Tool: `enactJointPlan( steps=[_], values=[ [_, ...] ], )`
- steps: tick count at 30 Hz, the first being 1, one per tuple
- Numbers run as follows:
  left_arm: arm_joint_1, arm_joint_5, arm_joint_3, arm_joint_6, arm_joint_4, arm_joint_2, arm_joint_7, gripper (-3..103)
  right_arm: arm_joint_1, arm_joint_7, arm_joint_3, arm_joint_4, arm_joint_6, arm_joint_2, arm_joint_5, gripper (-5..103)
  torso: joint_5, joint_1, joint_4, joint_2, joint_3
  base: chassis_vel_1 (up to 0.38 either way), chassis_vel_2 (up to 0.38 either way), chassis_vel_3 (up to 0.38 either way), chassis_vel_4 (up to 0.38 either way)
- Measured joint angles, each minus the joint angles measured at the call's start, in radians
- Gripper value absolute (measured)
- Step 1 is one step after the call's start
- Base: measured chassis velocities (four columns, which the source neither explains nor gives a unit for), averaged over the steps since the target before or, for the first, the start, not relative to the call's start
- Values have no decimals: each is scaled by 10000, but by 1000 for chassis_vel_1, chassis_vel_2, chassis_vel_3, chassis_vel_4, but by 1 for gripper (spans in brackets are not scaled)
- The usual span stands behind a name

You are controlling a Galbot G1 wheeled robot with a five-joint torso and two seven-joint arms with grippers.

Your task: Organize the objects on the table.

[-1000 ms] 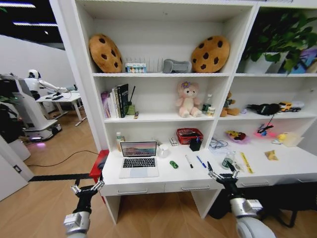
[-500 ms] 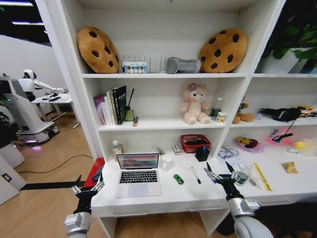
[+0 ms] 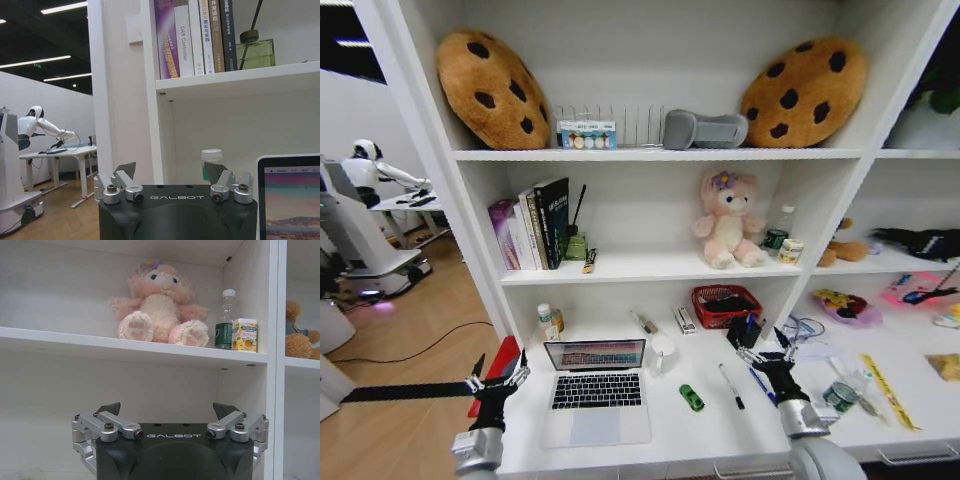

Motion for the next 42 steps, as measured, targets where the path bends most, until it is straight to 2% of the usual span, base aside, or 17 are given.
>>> enactJointPlan(
  steps=[5, 7, 13, 16, 19, 20, 22, 23, 25, 26, 28, 29, 31, 34, 37, 38, 42],
  values=[
    [34, -49, -33, 121, -142, 160, 26, 65, 11, 9, 11, -31, 8, 14, -7, 100, -1, -4, 1, 2, 0, 31, -30, -27, 24],
    [70, -198, -129, 300, -411, 538, 62, 54, -1, 14, 21, -35, 15, 33, -4, 100, -2, -3, 1, 2, 0, 0, 0, 0, 0],
    [180, -360, -169, 471, -703, 1220, 98, 38, -34, 23, 54, -49, 36, 126, 86, 100, -2, 3, 1, 1, 1, 0, 0, 0, 0],
    [481, -407, -54, 585, -1126, 2330, 223, 22, -95, 12, 49, -146, 122, 168, 41, 100, -2, 4, 1, 1, 0, 0, 0, 0, 0],
    [569, -438, -40, 608, -1242, 2721, 238, 16, -103, 7, 46, -179, 147, 169, 19, 100, 0, 3, 0, 1, 1, 0, 0, 0, 0],
    [667, -517, -32, 643, -1362, 3227, 238, 6, -105, 0, 41, -216, 172, 175, 6, 100, -2, 3, 1, 1, 1, 0, 0, 0, 0],
    [702, -787, -35, 755, -1499, 3980, 231, 2, -105, -5, 36, -253, 198, 198, -6, 100, -4, 4, 2, 1, 1, 0, 0, 0, 0],
    [702, -787, -35, 755, -1499, 3980, 231, 2, -105, -5, 36, -253, 198, 198, -6, 100, -4, 4, 2, 1, 1, 0, 0, 0, 0],
    [579, -1153, -60, 904, -1621, 5002, 186, 0, -100, -9, 35, -277, 216, 203, -12, 100, -3, 3, 1, 0, 1, 0, 0, 0, 0],
    [579, -1153, -60, 904, -1621, 5002, 186, 0, -100, -9, 35, -277, 216, 203, -12, 100, -3, 3, 1, 0, 1, 0, 0, 0, 0],
    [313, -1681, -3, 1152, -1742, 6312, 121, 0, -57, -11, 38, -292, 221, 202, -10, 100, -2, 4, -1, 0, 2, 0, 0, 0, 0],
    [313, -1681, -3, 1152, -1742, 6312, 121, 0, -57, -11, 38, -292, 221, 202, -10, 100, -2, 4, -1, 0, 2, 0, 0, 0, 0],
    [55, -2056, 106, 1315, -1778, 7215, 75, 0, -49, -10, 46, -293, 221, 196, -8, 100, -3, 5, 0, -1, 2, 0, 0, 0, 0],
    [-90, -2231, 186, 1370, -1779, 7753, 64, 0, -43, -10, 47, -293, 223, 188, -8, 100, -2, 4, -1, -1, 2, 0, 0, 0, 0],
    [-630, -2731, 744, 1468, -1777, 9315, 97, 0, -12, -11, 61, -336, 232, 191, -6, 100, -2, 4, 3, -1, 3, 0, 0, 0, 0],
    [-630, -2731, 744, 1468, -1777, 9315, 97, 0, -12, -11, 61, -336, 232, 191, -6, 100, -2, 4, 3, -1, 3, 0, 0, 0, 0],
    [-1149, -3189, 1290, 1607, -1904, 10511, 150, 0, 48, -10, 18, -365, 235, 225, -8, 100, -1, 4, -6, -1, 3, 0, 0, 0, 0]
  ],
)
